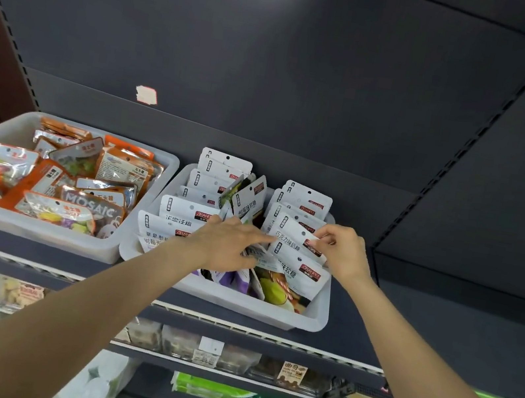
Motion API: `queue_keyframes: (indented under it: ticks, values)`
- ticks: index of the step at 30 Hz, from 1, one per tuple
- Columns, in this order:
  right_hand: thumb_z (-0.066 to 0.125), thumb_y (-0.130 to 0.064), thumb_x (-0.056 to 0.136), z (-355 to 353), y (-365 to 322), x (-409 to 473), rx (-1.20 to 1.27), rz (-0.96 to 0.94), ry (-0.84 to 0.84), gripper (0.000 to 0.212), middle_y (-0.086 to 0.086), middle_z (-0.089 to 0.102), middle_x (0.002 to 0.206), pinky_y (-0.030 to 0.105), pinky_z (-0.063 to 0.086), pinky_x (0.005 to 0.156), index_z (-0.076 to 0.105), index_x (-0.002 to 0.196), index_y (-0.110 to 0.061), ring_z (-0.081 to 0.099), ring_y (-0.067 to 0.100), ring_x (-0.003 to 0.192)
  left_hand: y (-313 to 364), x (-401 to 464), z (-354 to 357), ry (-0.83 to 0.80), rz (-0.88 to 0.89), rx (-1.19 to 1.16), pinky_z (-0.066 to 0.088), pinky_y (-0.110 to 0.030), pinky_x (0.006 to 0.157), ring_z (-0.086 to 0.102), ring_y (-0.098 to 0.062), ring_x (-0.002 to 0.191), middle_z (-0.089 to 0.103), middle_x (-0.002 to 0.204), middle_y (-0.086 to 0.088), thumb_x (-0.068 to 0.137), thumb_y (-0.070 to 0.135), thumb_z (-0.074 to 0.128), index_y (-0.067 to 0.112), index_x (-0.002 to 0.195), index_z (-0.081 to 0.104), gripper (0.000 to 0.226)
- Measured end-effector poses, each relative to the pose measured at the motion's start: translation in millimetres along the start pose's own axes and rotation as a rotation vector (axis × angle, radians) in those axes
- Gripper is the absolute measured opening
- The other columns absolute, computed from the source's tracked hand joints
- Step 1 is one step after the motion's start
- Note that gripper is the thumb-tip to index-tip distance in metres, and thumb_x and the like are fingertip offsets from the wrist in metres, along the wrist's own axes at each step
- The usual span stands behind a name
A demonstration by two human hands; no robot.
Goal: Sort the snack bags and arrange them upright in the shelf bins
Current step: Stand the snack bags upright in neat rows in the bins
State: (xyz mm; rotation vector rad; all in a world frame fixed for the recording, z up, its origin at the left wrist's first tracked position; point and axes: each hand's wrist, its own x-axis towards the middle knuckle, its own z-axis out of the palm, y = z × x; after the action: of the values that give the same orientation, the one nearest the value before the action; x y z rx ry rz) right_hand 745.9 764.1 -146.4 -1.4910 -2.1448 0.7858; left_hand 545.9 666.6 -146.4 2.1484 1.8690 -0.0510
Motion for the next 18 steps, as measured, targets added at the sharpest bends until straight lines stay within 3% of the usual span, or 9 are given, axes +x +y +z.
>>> queue_keyframes:
  ticks: [3,7,12,14,16,18]
  values:
    - [0.069,-0.010,0.085,-1.8,0.8,3.9,-0.010,-0.004,0.075,0.009,-0.001,0.065,0.080,0.030,0.052,0.072,0.070,0.093,-0.012,0.062,0.014,0.081,4.9,4.6,-0.1,-0.022,-0.021,0.009,0.025,-0.043,0.105,0.030,-0.020,0.131,0.034,0.150,0.007,0.096,0.042,0.042,0.042,0.149,0.013,0.060]
    - [0.066,-0.003,0.085,1.9,3.5,3.3,0.026,-0.033,-0.023,0.016,0.002,0.068,0.093,0.019,0.046,0.071,0.070,0.096,-0.014,0.061,0.010,0.084,6.1,8.4,0.9,-0.018,-0.028,-0.026,0.023,-0.045,0.106,0.028,-0.021,0.133,0.026,0.153,0.007,0.094,0.039,0.046,0.043,0.148,0.010,0.065]
    - [0.059,0.003,0.088,3.5,6.1,1.3,0.025,-0.027,-0.001,0.025,0.004,0.067,0.102,0.017,0.046,0.071,0.068,0.104,-0.013,0.061,0.014,0.093,9.9,6.6,-0.4,0.008,0.011,-0.029,0.025,-0.043,0.104,0.027,-0.018,0.131,0.023,0.152,0.012,0.093,0.034,0.049,0.037,0.139,0.036,0.048]
    - [0.050,0.009,0.089,4.4,8.4,-0.9,-0.056,-0.061,0.069,0.034,0.008,0.061,0.112,0.020,0.045,0.080,0.064,0.114,-0.010,0.057,0.019,0.103,9.3,2.9,1.2,-0.005,0.036,0.021,0.027,-0.041,0.100,0.029,-0.016,0.126,0.030,0.149,0.013,0.094,0.033,0.047,0.034,0.134,0.044,0.041]
    - [0.050,0.004,0.090,5.4,13.1,-3.3,-0.177,-0.126,0.123,0.033,0.009,0.054,0.121,0.026,0.043,0.088,0.062,0.117,-0.011,0.050,0.023,0.113,7.1,-2.2,3.0,-0.003,0.043,0.000,0.028,-0.038,0.093,0.033,-0.014,0.119,0.040,0.142,0.013,0.093,0.029,0.048,0.035,0.131,0.045,0.039]
    - [0.057,-0.011,0.092,5.6,17.8,-6.5,-0.230,-0.175,0.060,0.026,0.003,0.051,0.122,0.030,0.043,0.092,0.063,0.116,-0.016,0.047,0.019,0.116,4.7,-7.1,4.1,0.004,0.034,-0.046,0.027,-0.034,0.086,0.034,-0.012,0.108,0.047,0.136,0.011,0.093,0.026,0.048,0.038,0.134,0.039,0.044]
